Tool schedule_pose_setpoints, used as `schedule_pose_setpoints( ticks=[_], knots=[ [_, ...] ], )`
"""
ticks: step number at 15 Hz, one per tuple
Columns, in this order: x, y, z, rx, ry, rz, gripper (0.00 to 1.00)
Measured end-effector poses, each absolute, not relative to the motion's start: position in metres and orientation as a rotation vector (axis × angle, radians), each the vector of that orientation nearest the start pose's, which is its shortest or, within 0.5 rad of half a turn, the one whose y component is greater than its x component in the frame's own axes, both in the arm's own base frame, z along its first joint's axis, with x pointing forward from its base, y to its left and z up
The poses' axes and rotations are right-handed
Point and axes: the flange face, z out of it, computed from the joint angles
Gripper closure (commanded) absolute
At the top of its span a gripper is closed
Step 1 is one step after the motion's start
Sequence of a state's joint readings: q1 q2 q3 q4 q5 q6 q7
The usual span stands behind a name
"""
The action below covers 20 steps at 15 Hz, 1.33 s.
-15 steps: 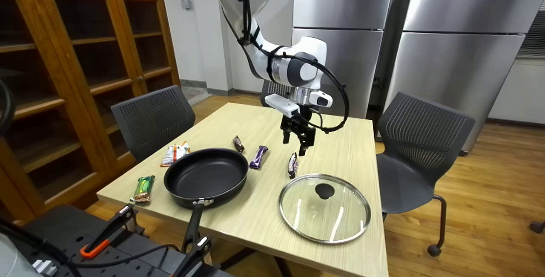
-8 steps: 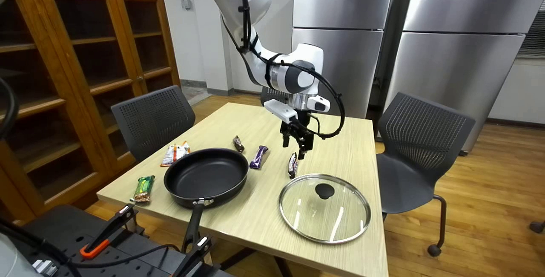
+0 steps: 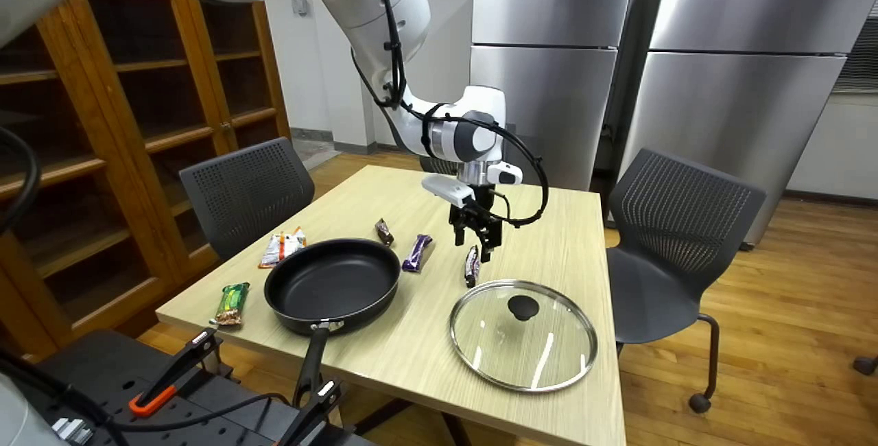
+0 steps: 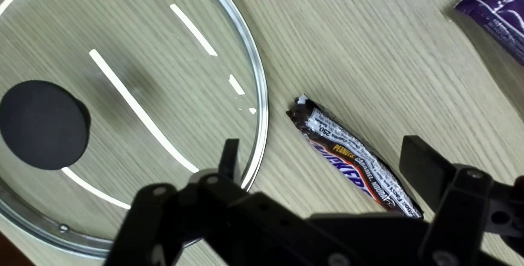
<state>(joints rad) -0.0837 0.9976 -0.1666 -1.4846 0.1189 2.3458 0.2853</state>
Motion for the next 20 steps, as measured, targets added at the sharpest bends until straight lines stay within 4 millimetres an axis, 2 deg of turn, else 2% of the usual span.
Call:
schedule_pose_setpoints(
  ticks=[9, 20],
  knots=[
    [0.689, -0.142, 0.045, -3.172, 0.787, 0.19, 0.0],
    [0.71, -0.135, 0.031, -3.203, 0.738, 0.259, 0.0]
  ],
)
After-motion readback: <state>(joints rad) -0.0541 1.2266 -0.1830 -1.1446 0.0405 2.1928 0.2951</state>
